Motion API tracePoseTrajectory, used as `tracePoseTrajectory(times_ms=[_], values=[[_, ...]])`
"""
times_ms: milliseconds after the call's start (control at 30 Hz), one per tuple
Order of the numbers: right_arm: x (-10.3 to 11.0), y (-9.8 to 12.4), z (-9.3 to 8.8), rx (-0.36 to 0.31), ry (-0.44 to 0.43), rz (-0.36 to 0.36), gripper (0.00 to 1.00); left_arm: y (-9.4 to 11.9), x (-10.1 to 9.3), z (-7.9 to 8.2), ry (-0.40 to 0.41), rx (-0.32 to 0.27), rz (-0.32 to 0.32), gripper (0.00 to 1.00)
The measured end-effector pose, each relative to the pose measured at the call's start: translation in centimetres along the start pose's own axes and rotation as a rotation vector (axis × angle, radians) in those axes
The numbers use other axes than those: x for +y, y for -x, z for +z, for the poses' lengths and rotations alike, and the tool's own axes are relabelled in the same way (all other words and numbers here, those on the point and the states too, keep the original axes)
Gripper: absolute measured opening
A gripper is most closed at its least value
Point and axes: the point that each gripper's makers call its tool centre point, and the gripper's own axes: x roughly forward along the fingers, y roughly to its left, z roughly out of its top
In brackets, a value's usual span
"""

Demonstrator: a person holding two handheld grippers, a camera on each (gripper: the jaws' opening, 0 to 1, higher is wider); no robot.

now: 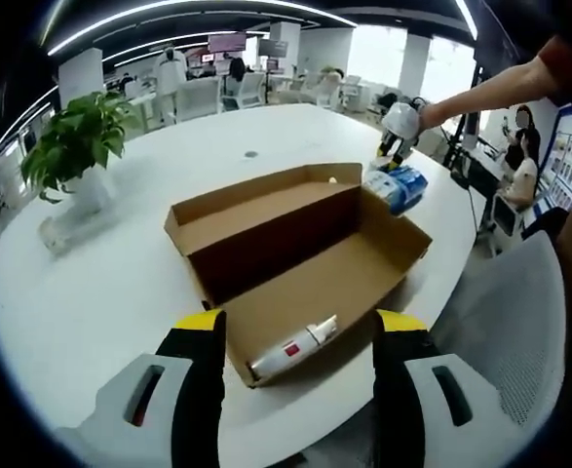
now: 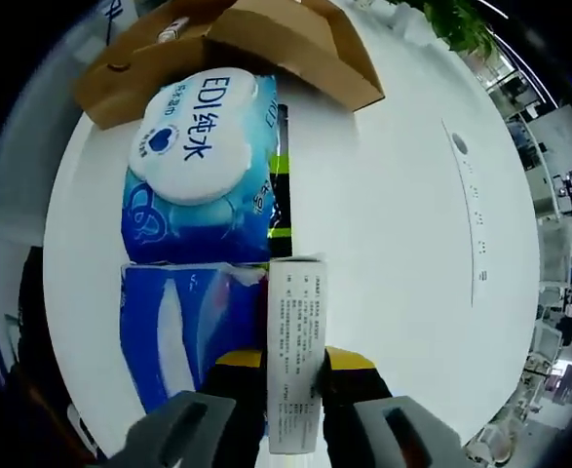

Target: Operate the shoe box by opening the lid, removing the specified soft item, and placing it in the target area until the item is outside and the box remains undamaged.

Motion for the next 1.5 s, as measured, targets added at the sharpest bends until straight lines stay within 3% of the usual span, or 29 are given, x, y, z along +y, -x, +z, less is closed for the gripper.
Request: tracePoseTrajectory(times_ms=[533,1000,1167,1300,1433,1500], values=[[-0.5,0.9,-0.4,-0.004,-0.040,-0.037,0.26,0.1,-0.5,0.0,-0.006,-0.001,-0.006,0.60],[-1.1,4.1,0.9,-0.050,-0.135,-0.118,0.36,0.4,-0.5,0.5,-0.019,-0.025,-0.014,0.60],[-1.4,5.6,2.3,-0.107,-0.193,-0.148,0.39,0.5,-0.5,0.6,-0.018,-0.034,-0.018,0.60],[-1.7,6.9,4.5,-0.213,-0.298,-0.172,0.41,0.5,-0.4,0.6,-0.007,-0.046,-0.023,0.60],[-1.2,7.6,5.5,-0.241,-0.321,-0.177,0.45,0.6,-0.2,0.6,-0.013,-0.046,-0.024,0.60],[-0.8,7.9,6.5,-0.285,-0.332,-0.180,0.46,0.7,-0.1,0.7,-0.008,-0.055,-0.022,0.60]])
